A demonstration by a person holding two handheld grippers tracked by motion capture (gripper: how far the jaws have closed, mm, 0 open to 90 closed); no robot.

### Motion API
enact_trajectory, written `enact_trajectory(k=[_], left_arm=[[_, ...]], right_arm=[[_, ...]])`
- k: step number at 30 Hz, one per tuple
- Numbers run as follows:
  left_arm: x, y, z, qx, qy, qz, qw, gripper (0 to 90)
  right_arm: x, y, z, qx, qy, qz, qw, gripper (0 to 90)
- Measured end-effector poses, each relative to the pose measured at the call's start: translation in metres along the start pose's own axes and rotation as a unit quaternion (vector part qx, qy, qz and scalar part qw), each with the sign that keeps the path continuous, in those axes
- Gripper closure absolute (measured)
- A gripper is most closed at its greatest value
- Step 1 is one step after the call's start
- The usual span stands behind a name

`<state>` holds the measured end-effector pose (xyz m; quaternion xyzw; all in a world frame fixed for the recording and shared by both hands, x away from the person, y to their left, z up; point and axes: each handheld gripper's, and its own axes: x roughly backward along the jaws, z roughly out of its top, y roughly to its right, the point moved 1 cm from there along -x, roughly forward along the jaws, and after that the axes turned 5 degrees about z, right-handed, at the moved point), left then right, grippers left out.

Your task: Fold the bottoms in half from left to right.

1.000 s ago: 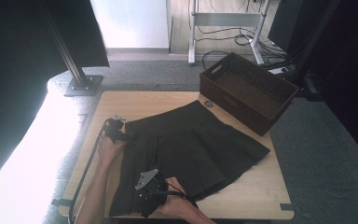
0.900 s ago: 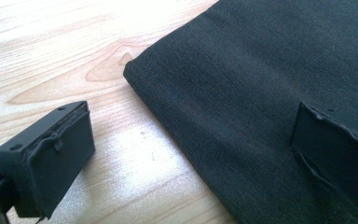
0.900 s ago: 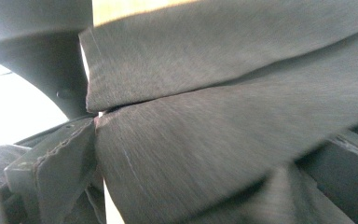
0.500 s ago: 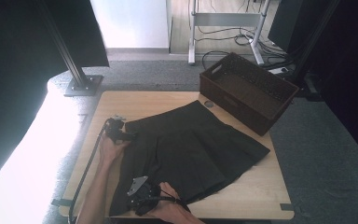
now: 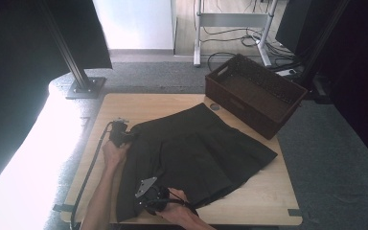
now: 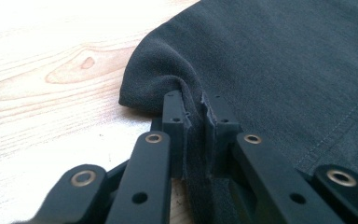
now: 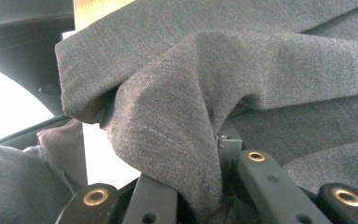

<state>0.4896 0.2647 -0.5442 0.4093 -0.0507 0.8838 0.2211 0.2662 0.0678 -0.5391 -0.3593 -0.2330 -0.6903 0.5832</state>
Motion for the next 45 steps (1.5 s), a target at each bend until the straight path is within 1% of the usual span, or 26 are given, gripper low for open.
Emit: enact_trajectory(k=[1,4,6,10,14,15,16,19,20,21,23,26,28,30,33,35,41,45], left_arm=[[0.001,-0.001,-0.001,-0.003,-0.001,0.000,1.0000,81.5],[0.005,-0.005,-0.006,0.001,0.002,0.001,1.0000,81.6],[0.010,-0.010,-0.011,0.010,0.004,0.000,0.9999,81.6],[0.024,-0.020,-0.024,0.025,0.004,0.006,0.9997,81.6],[0.036,-0.028,-0.034,0.039,0.000,0.019,0.9990,81.7],[0.039,-0.029,-0.034,0.039,-0.003,0.026,0.9989,81.9],[0.043,-0.028,-0.033,0.038,0.000,0.032,0.9988,82.3],[0.055,-0.024,-0.021,0.032,0.018,0.042,0.9984,83.4],[0.059,-0.022,-0.015,0.029,0.020,0.046,0.9983,83.5],[0.062,-0.018,-0.009,0.020,0.022,0.052,0.9982,83.7],[0.067,-0.010,0.003,0.004,0.028,0.063,0.9976,84.0],[0.070,0.000,0.020,-0.007,0.038,0.071,0.9967,84.9],[0.069,0.007,0.031,-0.011,0.045,0.071,0.9964,85.6],[0.067,0.014,0.041,-0.014,0.050,0.067,0.9964,85.6],[0.063,0.026,0.055,-0.025,0.056,0.067,0.9958,85.7],[0.061,0.034,0.064,-0.032,0.058,0.063,0.9958,85.7],[0.053,0.058,0.091,-0.057,0.064,0.052,0.9950,85.8],[0.047,0.076,0.108,-0.075,0.064,0.043,0.9942,85.8]], right_arm=[[0.000,-0.001,0.000,0.002,-0.002,0.001,1.0000,81.6],[-0.002,-0.004,0.003,0.008,-0.001,0.006,1.0000,81.7],[-0.005,-0.007,0.006,0.012,-0.003,0.012,0.9998,81.7],[-0.014,-0.016,0.014,0.025,-0.002,0.023,0.9994,81.7],[-0.022,-0.027,0.024,0.042,-0.003,0.032,0.9986,81.8],[-0.023,-0.029,0.025,0.049,-0.003,0.032,0.9983,82.2],[-0.021,-0.031,0.026,0.055,0.000,0.031,0.9980,82.5],[-0.007,-0.031,0.027,0.059,0.014,0.028,0.9977,83.1],[-0.001,-0.030,0.027,0.059,0.017,0.026,0.9978,83.2],[0.006,-0.029,0.026,0.057,0.024,0.023,0.9978,83.2],[0.019,-0.025,0.023,0.053,0.037,0.017,0.9978,83.3],[0.040,-0.019,0.017,0.037,0.060,0.008,0.9975,83.3],[0.053,-0.015,0.012,0.031,0.070,-0.004,0.9970,83.4],[0.065,-0.010,0.007,0.026,0.078,-0.015,0.9965,83.4],[0.083,-0.002,-0.001,0.017,0.089,-0.031,0.9954,83.4],[0.094,0.003,-0.007,0.009,0.095,-0.040,0.9946,83.4],[0.124,0.016,-0.027,-0.018,0.118,-0.063,0.9908,83.4],[0.144,0.022,-0.039,-0.029,0.131,-0.081,0.9877,83.4]])
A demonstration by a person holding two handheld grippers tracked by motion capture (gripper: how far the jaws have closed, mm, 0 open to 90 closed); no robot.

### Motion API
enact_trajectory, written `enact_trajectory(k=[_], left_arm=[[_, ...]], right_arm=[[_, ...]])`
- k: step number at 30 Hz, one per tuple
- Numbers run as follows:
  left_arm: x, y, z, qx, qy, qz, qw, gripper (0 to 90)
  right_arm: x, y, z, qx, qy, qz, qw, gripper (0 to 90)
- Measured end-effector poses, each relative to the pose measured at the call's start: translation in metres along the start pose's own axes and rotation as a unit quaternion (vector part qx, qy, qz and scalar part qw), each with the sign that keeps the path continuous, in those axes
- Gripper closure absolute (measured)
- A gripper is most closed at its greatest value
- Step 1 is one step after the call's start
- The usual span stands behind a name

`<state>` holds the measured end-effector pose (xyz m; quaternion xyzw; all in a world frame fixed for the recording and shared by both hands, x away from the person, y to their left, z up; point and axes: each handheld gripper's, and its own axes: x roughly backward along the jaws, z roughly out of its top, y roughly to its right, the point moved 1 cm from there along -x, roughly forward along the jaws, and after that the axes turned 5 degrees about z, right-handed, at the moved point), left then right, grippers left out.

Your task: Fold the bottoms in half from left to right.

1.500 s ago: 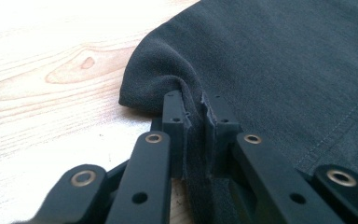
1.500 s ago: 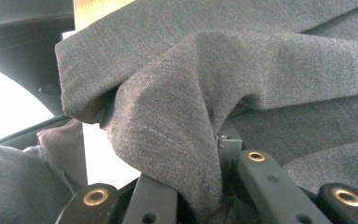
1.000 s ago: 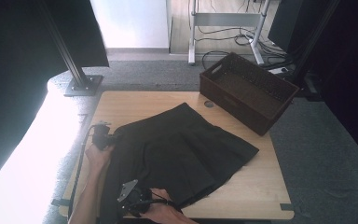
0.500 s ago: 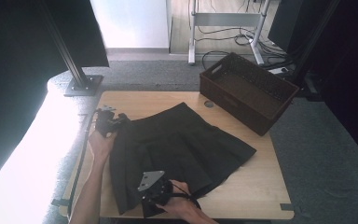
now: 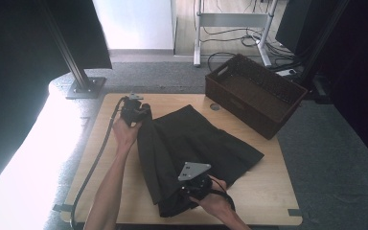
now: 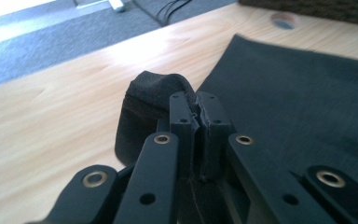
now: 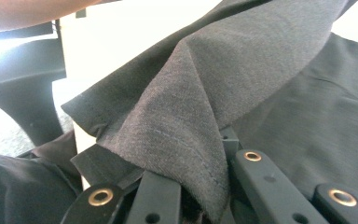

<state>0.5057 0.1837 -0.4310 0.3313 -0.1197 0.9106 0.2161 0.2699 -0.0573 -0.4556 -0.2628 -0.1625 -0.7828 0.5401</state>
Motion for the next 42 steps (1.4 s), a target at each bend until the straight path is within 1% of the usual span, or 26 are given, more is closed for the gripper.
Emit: enact_trajectory(k=[7,10,12,16,18,20,22,24,27,30,33,35,37,39,41,42], left_arm=[[-0.010,0.024,0.029,-0.017,0.003,-0.015,0.9997,85.8],[-0.014,0.033,0.042,-0.029,0.002,-0.020,0.9994,85.8],[-0.016,0.040,0.050,-0.033,0.005,-0.025,0.9991,85.7],[-0.018,0.051,0.067,-0.040,0.020,-0.032,0.9985,85.6],[-0.023,0.057,0.072,-0.038,0.023,-0.035,0.9984,85.5],[-0.032,0.061,0.075,-0.039,0.022,-0.036,0.9984,85.3],[-0.044,0.065,0.074,-0.033,0.017,-0.040,0.9985,85.1],[-0.056,0.069,0.071,-0.035,0.007,-0.039,0.9986,85.0],[-0.071,0.071,0.068,-0.030,-0.005,-0.041,0.9987,84.5],[-0.083,0.073,0.064,-0.034,-0.014,-0.041,0.9984,83.4],[-0.093,0.071,0.061,-0.022,-0.021,-0.043,0.9986,79.4],[-0.096,0.069,0.060,-0.018,-0.022,-0.043,0.9987,73.7],[-0.096,0.067,0.061,-0.006,-0.022,-0.058,0.9981,62.9],[-0.091,0.066,0.062,-0.006,-0.014,-0.054,0.9984,59.3],[-0.087,0.065,0.064,-0.008,-0.013,-0.061,0.9980,51.9],[-0.084,0.065,0.064,-0.012,-0.013,-0.063,0.9979,50.8]], right_arm=[[0.035,0.019,-0.013,-0.023,0.022,-0.032,0.9990,83.4],[0.050,0.026,-0.017,-0.031,0.029,-0.045,0.9981,83.4],[0.061,0.031,-0.019,-0.036,0.033,-0.057,0.9972,83.4],[0.083,0.041,-0.021,-0.045,0.045,-0.081,0.9948,83.4],[0.091,0.047,-0.022,-0.051,0.050,-0.092,0.9932,83.3],[0.097,0.055,-0.026,-0.058,0.049,-0.103,0.9917,83.3],[0.099,0.063,-0.032,-0.069,0.044,-0.113,0.9902,83.3],[0.098,0.071,-0.040,-0.079,0.035,-0.127,0.9882,83.2],[0.094,0.084,-0.055,-0.103,0.021,-0.131,0.9858,83.2],[0.088,0.095,-0.069,-0.123,0.006,-0.135,0.9831,83.1],[0.085,0.107,-0.080,-0.142,0.001,-0.137,0.9803,83.1],[0.082,0.114,-0.086,-0.153,-0.005,-0.137,0.9786,83.0],[0.078,0.119,-0.092,-0.159,-0.011,-0.138,0.9774,82.9],[0.074,0.125,-0.097,-0.168,-0.020,-0.139,0.9758,82.5],[0.072,0.129,-0.103,-0.175,-0.028,-0.139,0.9742,81.4],[0.071,0.131,-0.107,-0.180,-0.029,-0.138,0.9735,80.3]])
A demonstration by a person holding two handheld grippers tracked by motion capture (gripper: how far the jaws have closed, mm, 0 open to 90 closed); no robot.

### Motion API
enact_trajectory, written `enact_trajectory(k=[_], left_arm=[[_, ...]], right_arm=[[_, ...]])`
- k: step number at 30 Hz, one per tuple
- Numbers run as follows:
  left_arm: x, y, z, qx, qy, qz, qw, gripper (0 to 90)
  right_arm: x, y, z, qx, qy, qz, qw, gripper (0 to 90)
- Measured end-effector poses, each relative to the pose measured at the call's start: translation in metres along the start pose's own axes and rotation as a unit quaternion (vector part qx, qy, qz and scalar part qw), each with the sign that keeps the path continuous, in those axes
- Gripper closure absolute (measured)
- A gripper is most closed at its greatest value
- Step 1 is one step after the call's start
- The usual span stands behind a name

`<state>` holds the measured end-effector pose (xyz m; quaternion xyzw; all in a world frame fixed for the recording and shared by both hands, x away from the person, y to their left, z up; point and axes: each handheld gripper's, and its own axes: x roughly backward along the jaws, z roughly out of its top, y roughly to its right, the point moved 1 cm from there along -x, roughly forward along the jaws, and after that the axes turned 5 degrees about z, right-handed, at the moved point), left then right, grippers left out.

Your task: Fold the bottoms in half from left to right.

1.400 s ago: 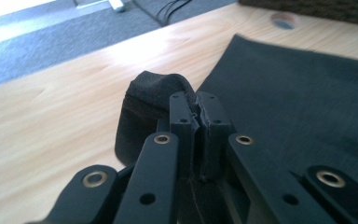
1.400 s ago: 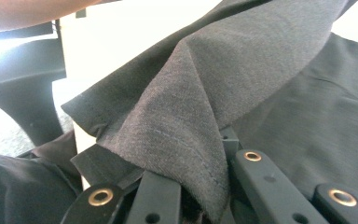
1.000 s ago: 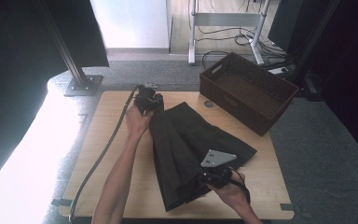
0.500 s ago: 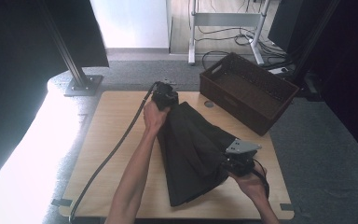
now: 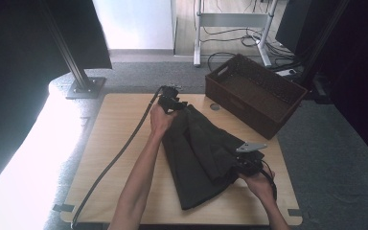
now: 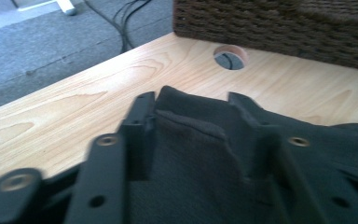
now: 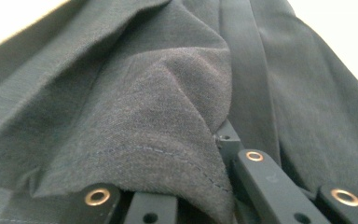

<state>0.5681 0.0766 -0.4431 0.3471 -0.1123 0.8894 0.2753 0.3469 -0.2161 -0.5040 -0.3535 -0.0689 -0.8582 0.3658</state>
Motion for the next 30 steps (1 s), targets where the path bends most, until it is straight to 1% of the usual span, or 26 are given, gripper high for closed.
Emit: enact_trajectory(k=[1,3,6,7,8,9,10,11,13,15,17,18,20,21,23,25,26,27,28,30], left_arm=[[0.002,0.001,0.000,-0.005,-0.003,-0.001,1.0000,49.2],[0.005,0.004,-0.002,-0.024,-0.008,0.001,0.9997,43.8],[0.009,0.012,-0.007,-0.058,-0.016,0.011,0.9981,35.6],[0.011,0.014,-0.010,-0.063,-0.013,0.011,0.9979,33.4],[0.014,0.015,-0.012,-0.060,-0.009,0.008,0.9981,29.8],[0.016,0.016,-0.015,-0.053,-0.003,0.000,0.9986,26.7],[0.018,0.016,-0.017,-0.047,0.000,-0.009,0.9989,24.4],[0.021,0.017,-0.020,-0.045,0.001,-0.013,0.9989,22.6],[0.025,0.018,-0.025,-0.048,-0.001,-0.012,0.9988,18.4],[0.030,0.019,-0.032,-0.054,-0.004,-0.012,0.9985,15.2],[0.036,0.020,-0.040,-0.057,-0.008,-0.015,0.9982,14.3],[0.039,0.020,-0.044,-0.055,-0.006,-0.018,0.9983,14.1],[0.045,0.022,-0.054,-0.053,-0.009,-0.024,0.9983,13.9],[0.047,0.024,-0.058,-0.052,-0.011,-0.025,0.9983,12.9],[0.051,0.029,-0.068,-0.060,-0.019,-0.028,0.9976,10.5],[0.055,0.036,-0.080,-0.067,-0.025,-0.025,0.9971,3.9],[0.056,0.040,-0.086,-0.072,-0.029,-0.027,0.9966,1.7],[0.057,0.044,-0.093,-0.078,-0.030,-0.030,0.9960,0.0],[0.057,0.048,-0.100,-0.087,-0.038,-0.031,0.9951,0.0],[0.059,0.057,-0.112,-0.105,-0.055,-0.018,0.9928,0.0]], right_arm=[[-0.001,0.002,-0.002,-0.005,-0.003,0.005,1.0000,78.8],[0.000,0.005,-0.007,-0.007,-0.008,0.005,0.9999,74.8],[0.005,0.006,-0.014,-0.004,-0.020,0.002,0.9998,62.4],[0.008,0.006,-0.016,-0.005,-0.020,0.001,0.9998,58.5],[0.012,0.008,-0.019,-0.006,-0.022,0.001,0.9997,54.5],[0.016,0.009,-0.022,-0.010,-0.024,0.003,0.9997,51.2],[0.021,0.010,-0.026,-0.011,-0.027,0.005,0.9996,49.3],[0.025,0.012,-0.029,-0.014,-0.029,0.008,0.9994,47.0],[0.035,0.014,-0.034,-0.025,-0.032,0.015,0.9990,43.2],[0.046,0.017,-0.039,-0.027,-0.032,0.015,0.9990,42.5],[0.058,0.019,-0.040,-0.023,-0.033,0.003,0.9992,42.2],[0.064,0.021,-0.040,-0.023,-0.031,-0.004,0.9993,42.4],[0.074,0.027,-0.037,-0.026,-0.015,-0.024,0.9993,45.7],[0.077,0.030,-0.035,-0.027,-0.007,-0.031,0.9991,48.0],[0.076,0.036,-0.028,-0.025,0.004,-0.038,0.9990,52.6],[0.068,0.039,-0.021,-0.018,0.006,-0.051,0.9985,55.8],[0.062,0.041,-0.018,-0.014,0.005,-0.054,0.9984,56.6],[0.055,0.043,-0.014,-0.015,0.004,-0.052,0.9985,57.5],[0.048,0.044,-0.011,-0.013,0.001,-0.049,0.9987,58.0],[0.033,0.047,-0.007,-0.005,-0.007,-0.052,0.9986,57.3]])
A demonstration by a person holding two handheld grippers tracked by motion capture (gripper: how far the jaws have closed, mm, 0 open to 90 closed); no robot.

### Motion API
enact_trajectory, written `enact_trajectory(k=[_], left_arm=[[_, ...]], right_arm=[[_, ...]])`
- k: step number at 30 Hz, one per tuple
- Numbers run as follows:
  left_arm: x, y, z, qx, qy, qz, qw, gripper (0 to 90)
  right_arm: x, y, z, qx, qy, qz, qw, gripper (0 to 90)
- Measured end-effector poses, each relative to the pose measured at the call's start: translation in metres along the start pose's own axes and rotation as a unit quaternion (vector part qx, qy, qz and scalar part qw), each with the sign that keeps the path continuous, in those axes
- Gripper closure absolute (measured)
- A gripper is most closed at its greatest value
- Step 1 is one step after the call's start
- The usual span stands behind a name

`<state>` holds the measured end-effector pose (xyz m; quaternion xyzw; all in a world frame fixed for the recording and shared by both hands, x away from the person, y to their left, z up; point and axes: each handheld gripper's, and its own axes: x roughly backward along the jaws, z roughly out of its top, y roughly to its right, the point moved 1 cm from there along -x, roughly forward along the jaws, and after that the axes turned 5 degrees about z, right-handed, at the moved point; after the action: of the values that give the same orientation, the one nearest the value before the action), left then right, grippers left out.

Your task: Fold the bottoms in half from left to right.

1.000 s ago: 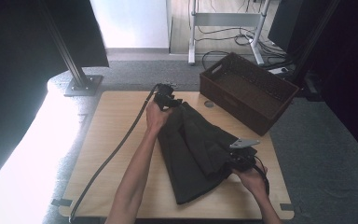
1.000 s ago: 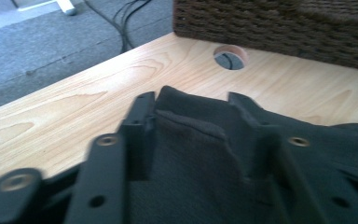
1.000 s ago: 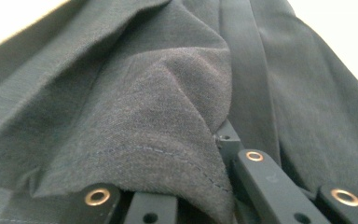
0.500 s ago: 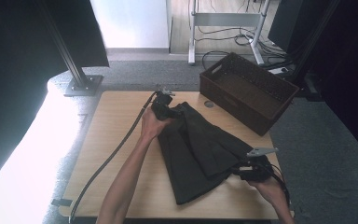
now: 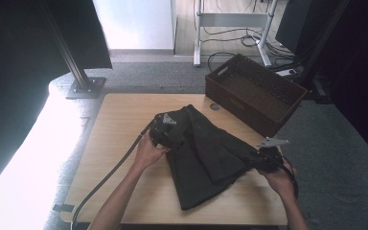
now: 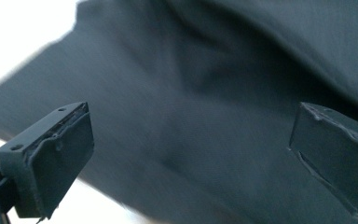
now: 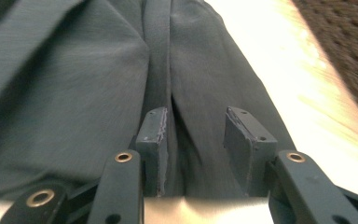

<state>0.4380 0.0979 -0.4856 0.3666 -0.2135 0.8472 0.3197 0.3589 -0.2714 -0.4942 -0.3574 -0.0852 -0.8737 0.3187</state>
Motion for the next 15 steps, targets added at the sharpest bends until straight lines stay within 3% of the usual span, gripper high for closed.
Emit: enact_trajectory(k=[7,10,13,15], left_arm=[[-0.006,0.034,-0.028,0.003,-0.002,-0.022,0.9998,0.0],[-0.014,0.047,-0.037,0.001,-0.003,-0.031,0.9995,0.0],[-0.022,0.053,-0.044,-0.009,-0.010,-0.019,0.9997,0.0],[-0.024,0.054,-0.048,-0.008,-0.009,-0.016,0.9998,0.0]], right_arm=[[-0.042,0.009,0.003,0.017,-0.017,-0.015,0.9996,42.0],[-0.054,0.015,-0.001,0.014,-0.032,-0.006,0.9994,38.7],[-0.064,0.015,-0.008,0.011,-0.050,0.008,0.9987,36.1],[-0.066,0.011,-0.012,0.003,-0.038,0.008,0.9992,35.0]])
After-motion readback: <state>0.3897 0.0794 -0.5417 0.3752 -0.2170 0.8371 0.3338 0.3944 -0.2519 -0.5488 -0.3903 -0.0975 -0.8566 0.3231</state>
